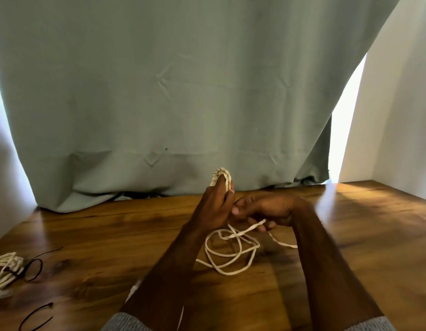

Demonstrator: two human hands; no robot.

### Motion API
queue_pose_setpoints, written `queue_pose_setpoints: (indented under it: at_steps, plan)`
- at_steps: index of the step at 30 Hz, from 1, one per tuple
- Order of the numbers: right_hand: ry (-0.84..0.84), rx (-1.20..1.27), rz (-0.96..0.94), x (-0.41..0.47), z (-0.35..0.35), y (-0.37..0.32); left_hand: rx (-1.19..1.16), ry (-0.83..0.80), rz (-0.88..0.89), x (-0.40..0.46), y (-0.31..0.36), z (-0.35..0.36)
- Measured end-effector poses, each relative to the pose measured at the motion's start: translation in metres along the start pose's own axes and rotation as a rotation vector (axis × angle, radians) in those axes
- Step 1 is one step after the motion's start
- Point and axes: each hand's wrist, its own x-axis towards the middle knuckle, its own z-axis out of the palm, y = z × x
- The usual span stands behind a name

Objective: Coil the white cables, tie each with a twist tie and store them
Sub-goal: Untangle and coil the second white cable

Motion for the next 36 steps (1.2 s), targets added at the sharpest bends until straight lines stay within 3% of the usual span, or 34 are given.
queue_pose_setpoints:
  at_steps: [2, 5, 8, 12, 14, 17, 20, 23, 25, 29, 36]
  plan:
    - [0.030, 0.088, -0.088, -0.007, -0.008, 0.004, -0.050, -0.016, -0.057, -0.002, -0.004, 0.002]
    - [0.069, 0.347, -0.384, -0.017, -0.023, 0.016, -0.066, -0.063, -0.218, -0.002, -0.012, 0.001]
    - [0.132, 0.430, -0.593, -0.025, -0.028, 0.020, -0.241, -0.080, -0.224, -0.001, -0.007, -0.001]
    - [0.144, 0.523, -0.722, -0.023, -0.021, 0.009, -0.275, -0.176, -0.249, 0.002, -0.006, 0.002]
    - [0.441, 0.568, -0.731, -0.017, -0.021, 0.007, -0.305, -0.207, -0.264, 0.003, -0.010, 0.005]
    - [1.037, 0.383, -0.605, -0.006, -0.025, 0.015, -0.432, -0.156, -0.351, 0.010, -0.012, 0.002]
    - [1.245, -0.082, -0.544, 0.010, -0.024, 0.031, -0.535, -0.120, -0.385, 0.014, -0.010, -0.002]
    - [1.221, -0.626, -0.412, 0.020, -0.013, 0.034, -0.483, -0.144, -0.334, 0.011, -0.006, -0.003]
    - [1.102, -0.806, -0.398, 0.024, 0.002, 0.024, -0.460, -0.129, -0.335, 0.011, -0.008, -0.002]
    - [0.803, -0.735, -0.554, 0.034, 0.018, 0.005, -0.526, -0.079, -0.407, 0.012, -0.009, -0.004]
    - [0.778, -0.638, -0.663, 0.033, 0.007, 0.013, -0.561, -0.085, -0.420, 0.014, -0.007, -0.007]
